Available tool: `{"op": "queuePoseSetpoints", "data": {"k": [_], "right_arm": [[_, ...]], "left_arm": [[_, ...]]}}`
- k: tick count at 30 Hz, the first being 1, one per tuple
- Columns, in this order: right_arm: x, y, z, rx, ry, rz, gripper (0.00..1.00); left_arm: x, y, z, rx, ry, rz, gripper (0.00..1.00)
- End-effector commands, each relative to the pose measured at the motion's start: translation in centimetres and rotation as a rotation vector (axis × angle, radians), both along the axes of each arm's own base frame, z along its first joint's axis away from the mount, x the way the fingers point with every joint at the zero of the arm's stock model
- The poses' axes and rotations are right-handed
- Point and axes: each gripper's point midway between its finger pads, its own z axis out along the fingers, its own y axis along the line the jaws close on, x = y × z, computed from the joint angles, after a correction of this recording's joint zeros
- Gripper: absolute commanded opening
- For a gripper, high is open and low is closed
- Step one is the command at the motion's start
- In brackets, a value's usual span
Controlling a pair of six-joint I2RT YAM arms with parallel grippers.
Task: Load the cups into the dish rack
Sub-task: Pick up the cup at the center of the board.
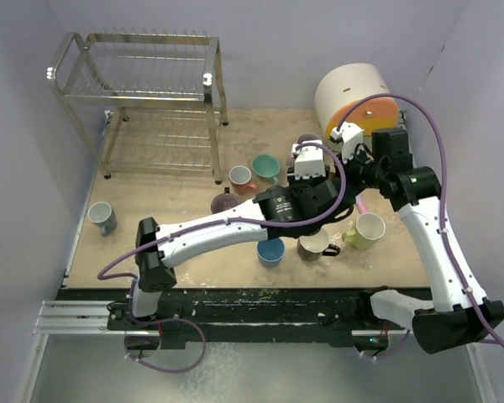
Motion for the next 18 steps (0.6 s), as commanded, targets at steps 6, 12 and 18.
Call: {"op": "queuePoseSetpoints", "data": {"k": [6,12,18], "right_arm": [[0.2,2.1,4.0,0.197,-0.07,0.081,0.0],[-0.3,2.2,5.1,0.327,-0.086,0.14,0.0],[-1.0,2.7,7.5,0.411,-0.14,0.207,0.0]], "left_arm": [[-3.2,1.0,7.5,-0.309,-0.1,-0.241,0.66],[-7.7,2.6,11.3,-0.462,-0.231,-0.542,0.76],[-12.7,4.9,14.1,-0.663,-0.356,-0.803,0.89]]}}
